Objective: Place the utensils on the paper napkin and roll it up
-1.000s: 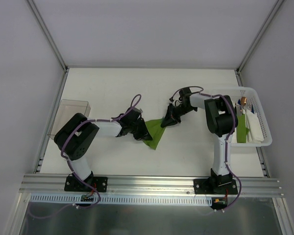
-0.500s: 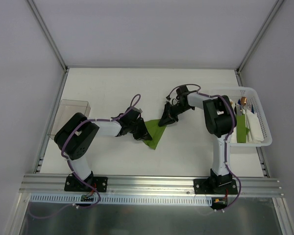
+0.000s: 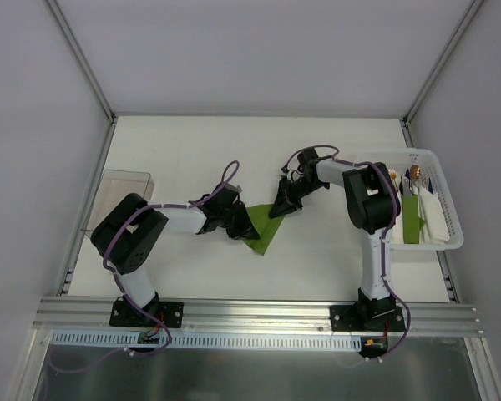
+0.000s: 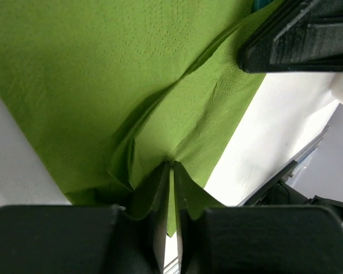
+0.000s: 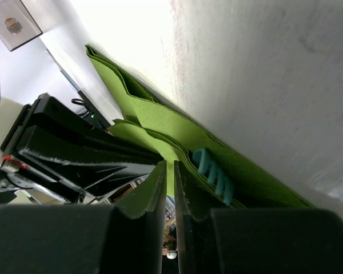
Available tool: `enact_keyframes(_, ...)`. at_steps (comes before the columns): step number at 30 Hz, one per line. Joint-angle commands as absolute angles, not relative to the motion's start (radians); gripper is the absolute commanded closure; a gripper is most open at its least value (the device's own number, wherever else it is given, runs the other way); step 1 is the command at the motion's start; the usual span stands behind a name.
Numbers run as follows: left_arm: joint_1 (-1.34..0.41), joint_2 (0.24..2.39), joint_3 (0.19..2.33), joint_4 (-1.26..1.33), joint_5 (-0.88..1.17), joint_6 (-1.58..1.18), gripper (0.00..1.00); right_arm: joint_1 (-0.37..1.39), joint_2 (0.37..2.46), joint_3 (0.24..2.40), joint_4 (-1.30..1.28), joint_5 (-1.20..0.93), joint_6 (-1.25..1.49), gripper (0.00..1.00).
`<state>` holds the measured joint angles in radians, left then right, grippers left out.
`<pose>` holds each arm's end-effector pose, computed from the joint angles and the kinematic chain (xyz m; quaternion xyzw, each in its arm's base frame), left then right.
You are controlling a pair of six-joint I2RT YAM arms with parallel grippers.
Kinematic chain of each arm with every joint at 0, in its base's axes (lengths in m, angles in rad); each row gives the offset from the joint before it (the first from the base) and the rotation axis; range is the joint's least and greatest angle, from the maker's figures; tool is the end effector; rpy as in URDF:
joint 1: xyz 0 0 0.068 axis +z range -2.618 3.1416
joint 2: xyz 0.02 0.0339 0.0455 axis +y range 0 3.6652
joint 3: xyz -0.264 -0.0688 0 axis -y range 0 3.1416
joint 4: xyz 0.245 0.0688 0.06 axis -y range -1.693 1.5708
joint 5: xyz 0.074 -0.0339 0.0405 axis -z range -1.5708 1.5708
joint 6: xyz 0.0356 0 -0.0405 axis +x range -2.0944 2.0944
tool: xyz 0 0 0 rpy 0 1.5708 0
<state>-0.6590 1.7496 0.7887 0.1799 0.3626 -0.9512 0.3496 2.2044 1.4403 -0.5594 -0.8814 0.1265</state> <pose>0.2553 -0.2137 0.1313 -0.0635 0.9083 -0.3881 0.1423 0.3836 0.1691 0.1064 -0.1522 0.8861 0.4377 0.0086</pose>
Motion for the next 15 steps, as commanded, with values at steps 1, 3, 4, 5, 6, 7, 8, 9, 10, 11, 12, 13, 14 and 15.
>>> enact_keyframes(1, -0.646, 1.689, 0.77, 0.143, 0.319, -0.888, 0.9, 0.347, 2.23, 1.471, -0.592, -0.804, 0.118, 0.87)
enact_keyframes(3, -0.646, 1.62, 0.764, 0.141, 0.307, -0.877, 0.84, 0.35, 2.235, 1.474, -0.592, -0.805, 0.12, 0.87)
enact_keyframes(4, -0.646, 1.593, 0.753, 0.141, 0.278, -0.867, 0.82, 0.35, 2.238, 1.476, -0.598, -0.802, 0.12, 0.87)
enact_keyframes(5, -0.646, 1.535, 0.746, 0.141, 0.259, -0.864, 0.79, 0.348, 2.24, 1.477, -0.598, -0.801, 0.117, 0.88)
enact_keyframes(6, -0.646, 1.504, 0.739, 0.14, 0.24, -0.862, 0.77, 0.348, 2.24, 1.477, -0.6, -0.802, 0.114, 0.88)
enact_keyframes(7, -0.64, 1.477, 0.733, 0.121, 0.197, -0.859, 0.74, 0.348, 2.24, 1.477, -0.6, -0.799, 0.114, 0.88)
enact_keyframes(8, -0.635, 1.454, 0.727, 0.104, 0.174, -0.859, 0.71, 0.348, 2.238, 1.477, -0.6, -0.799, 0.112, 0.88)
enact_keyframes(9, -0.627, 1.421, 0.727, 0.085, 0.152, -0.858, 0.7, 0.348, 2.24, 1.477, -0.601, -0.799, 0.11, 0.88)
enact_keyframes(10, -0.615, 1.41, 0.73, 0.042, 0.131, -0.851, 0.68, 0.348, 2.24, 1.479, -0.604, -0.798, 0.109, 0.88)
enact_keyframes(11, -0.609, 1.405, 0.739, 0.023, 0.094, -0.845, 0.67, 0.347, 2.24, 1.479, -0.603, -0.798, 0.109, 0.88)
enact_keyframes(12, -0.604, 1.41, 0.747, 0.009, 0.078, -0.833, 0.67, 0.348, 2.24, 1.479, -0.603, -0.798, 0.107, 0.88)
enact_keyframes(13, -0.604, 1.417, 0.758, -0.006, 0.063, -0.813, 0.66, 0.35, 2.24, 1.479, -0.604, -0.798, 0.109, 0.89)
enact_keyframes(14, -0.601, 1.43, 0.785, -0.05, 0.046, -0.804, 0.66, 0.35, 2.24, 1.479, -0.604, -0.796, 0.109, 0.89)
enact_keyframes(15, -0.603, 1.463, 0.801, -0.061, 0.046, -0.795, 0.66, 0.348, 2.24, 1.479, -0.603, -0.795, 0.109, 0.89)
